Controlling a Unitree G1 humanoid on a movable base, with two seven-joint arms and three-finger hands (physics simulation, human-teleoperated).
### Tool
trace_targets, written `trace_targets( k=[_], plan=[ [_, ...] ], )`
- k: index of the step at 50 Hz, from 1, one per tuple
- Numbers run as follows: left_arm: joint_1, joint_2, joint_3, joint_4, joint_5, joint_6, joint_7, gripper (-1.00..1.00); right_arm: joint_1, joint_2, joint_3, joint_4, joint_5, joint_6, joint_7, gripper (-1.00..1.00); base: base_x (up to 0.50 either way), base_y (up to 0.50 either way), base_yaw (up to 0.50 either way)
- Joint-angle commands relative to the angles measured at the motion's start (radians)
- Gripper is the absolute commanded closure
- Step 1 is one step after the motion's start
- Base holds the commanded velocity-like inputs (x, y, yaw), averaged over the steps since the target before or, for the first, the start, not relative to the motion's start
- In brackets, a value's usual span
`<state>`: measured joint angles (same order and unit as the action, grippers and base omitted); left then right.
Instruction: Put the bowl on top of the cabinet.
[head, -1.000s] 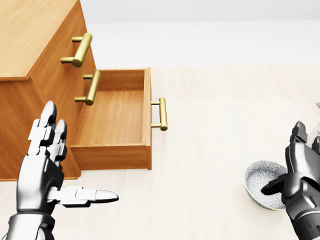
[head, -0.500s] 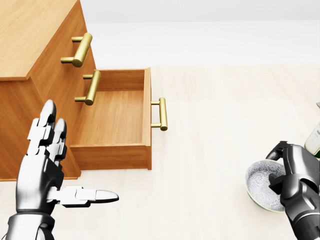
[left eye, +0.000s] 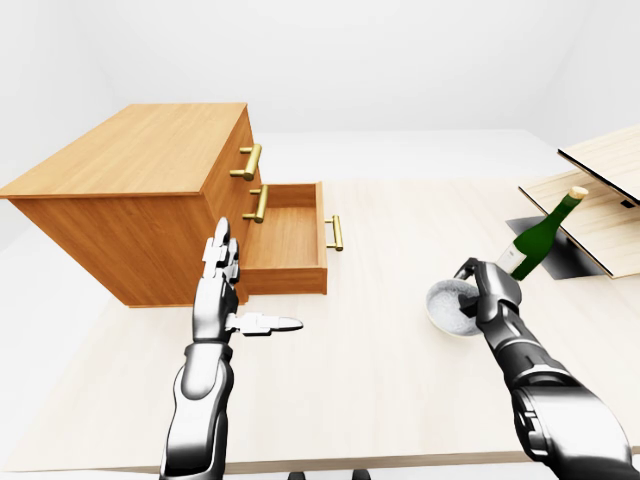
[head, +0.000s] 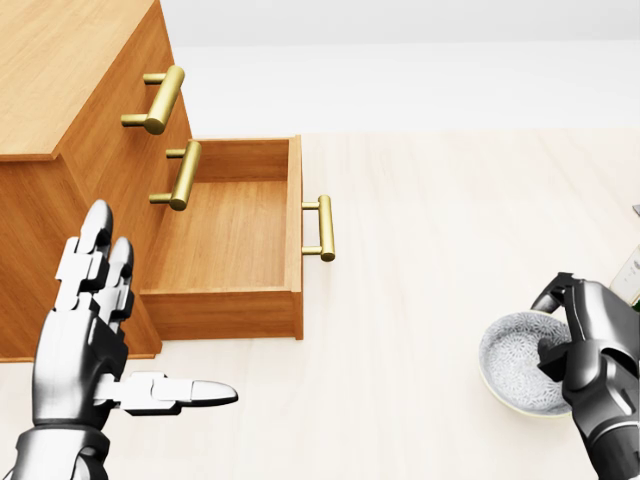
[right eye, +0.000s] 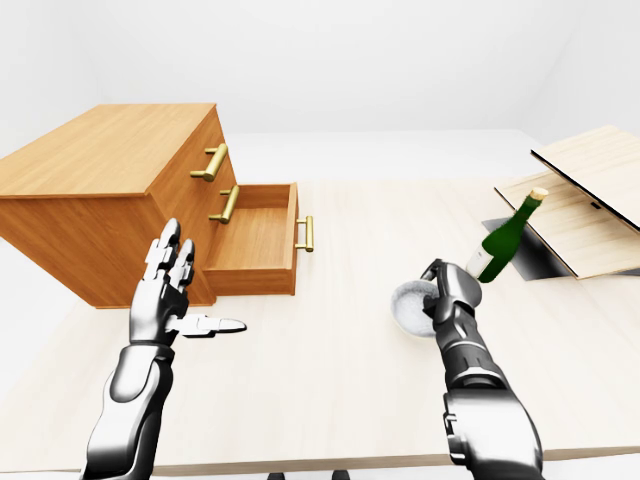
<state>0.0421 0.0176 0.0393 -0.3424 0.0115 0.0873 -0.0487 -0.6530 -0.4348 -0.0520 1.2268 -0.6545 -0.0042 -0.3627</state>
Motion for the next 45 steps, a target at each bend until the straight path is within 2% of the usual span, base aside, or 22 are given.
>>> trace_targets(
  k=[1,4,10,19,28,36,45],
  plan=[
    [0.000,0.000,-0.001,0.007,0.001,0.000,0.000,-1.00,0.017,0.006,-0.019,-0.156,0.006,0.054,0.007,1.00,0.00,0.00,0.00],
    [-0.002,0.000,0.000,0.014,0.001,0.000,-0.001,-1.00,0.037,0.013,-0.027,-0.255,-0.008,0.092,0.041,1.00,0.00,0.00,0.00],
    [-0.004,0.001,0.000,0.026,0.001,0.000,-0.001,-1.00,0.092,0.039,-0.054,-0.512,-0.050,0.092,0.140,1.00,0.00,0.00,0.00],
    [-0.005,0.000,-0.005,-0.008,0.001,0.000,0.000,-1.00,0.108,0.080,-0.067,-0.730,-0.103,0.092,0.230,1.00,0.00,0.00,0.00],
    [-0.007,-0.002,-0.011,-0.035,0.005,0.000,0.002,-1.00,0.110,0.111,-0.068,-0.869,-0.135,0.092,0.289,1.00,0.00,0.00,0.00],
    [-0.022,-0.006,0.002,-0.119,-0.046,0.000,0.015,-1.00,0.109,0.140,-0.059,-0.949,-0.156,0.092,0.315,1.00,0.00,0.00,0.00],
    [-0.018,-0.009,-0.019,-0.145,-0.054,0.000,0.022,-1.00,0.107,0.169,-0.046,-1.040,-0.183,0.092,0.355,1.00,0.00,0.00,0.00]
  ],
)
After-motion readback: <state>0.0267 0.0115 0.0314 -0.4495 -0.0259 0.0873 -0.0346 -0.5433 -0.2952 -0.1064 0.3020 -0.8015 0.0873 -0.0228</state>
